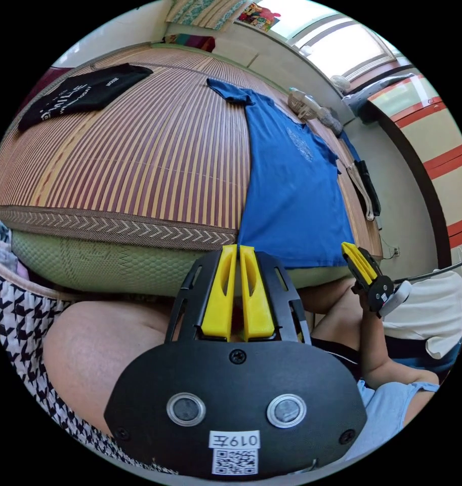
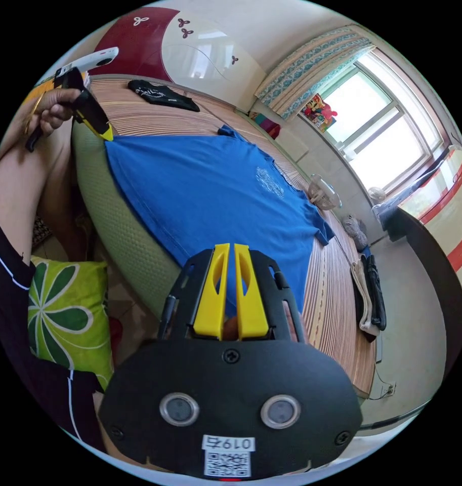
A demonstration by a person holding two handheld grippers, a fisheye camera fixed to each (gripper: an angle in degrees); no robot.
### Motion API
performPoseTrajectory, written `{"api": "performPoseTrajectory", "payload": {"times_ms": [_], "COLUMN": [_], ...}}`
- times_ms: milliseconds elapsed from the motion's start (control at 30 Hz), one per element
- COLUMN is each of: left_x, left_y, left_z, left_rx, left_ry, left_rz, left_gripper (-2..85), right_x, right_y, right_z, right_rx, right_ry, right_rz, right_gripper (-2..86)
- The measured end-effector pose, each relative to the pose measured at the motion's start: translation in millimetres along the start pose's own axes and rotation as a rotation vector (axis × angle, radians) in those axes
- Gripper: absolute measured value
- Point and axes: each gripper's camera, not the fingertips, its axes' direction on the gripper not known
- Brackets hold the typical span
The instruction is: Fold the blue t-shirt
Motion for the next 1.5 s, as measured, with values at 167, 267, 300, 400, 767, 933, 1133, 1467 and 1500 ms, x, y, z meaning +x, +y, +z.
{"api": "performPoseTrajectory", "payload": {"times_ms": [167,267,300,400,767,933,1133,1467,1500], "left_x": [-5,-5,-4,2,76,155,165,120,120], "left_y": [-7,-9,-9,-9,-30,-73,-141,-161,-162], "left_z": [-3,4,3,-4,-47,-45,-1,42,44], "left_rx": [0.003,-0.017,-0.018,-0.015,0.171,0.323,0.293,0.207,0.204], "left_ry": [0.049,0.094,0.091,0.067,-0.095,-0.281,-0.17,-0.038,-0.037], "left_rz": [-0.024,-0.025,-0.025,-0.035,0.141,0.403,0.406,0.295,0.292], "left_gripper": [1.2,1.4,1.4,1.5,1.5,1.2,0.8,0.8,0.8], "right_x": [12,27,32,73,266,276,345,391,391], "right_y": [8,15,17,33,182,200,275,394,395], "right_z": [16,19,18,9,-26,-33,-6,64,68], "right_rx": [-0.051,-0.064,-0.062,-0.042,0.142,0.047,0.011,-0.064,-0.071], "right_ry": [-0.023,-0.045,-0.052,-0.074,-0.281,-0.204,-0.346,-0.687,-0.707], "right_rz": [-0.014,0.002,0.014,0.122,0.651,0.599,0.916,1.144,1.139], "right_gripper": [-0.9,-0.9,-0.9,-0.6,1.1,-0.6,3.7,7.9,8.2]}}
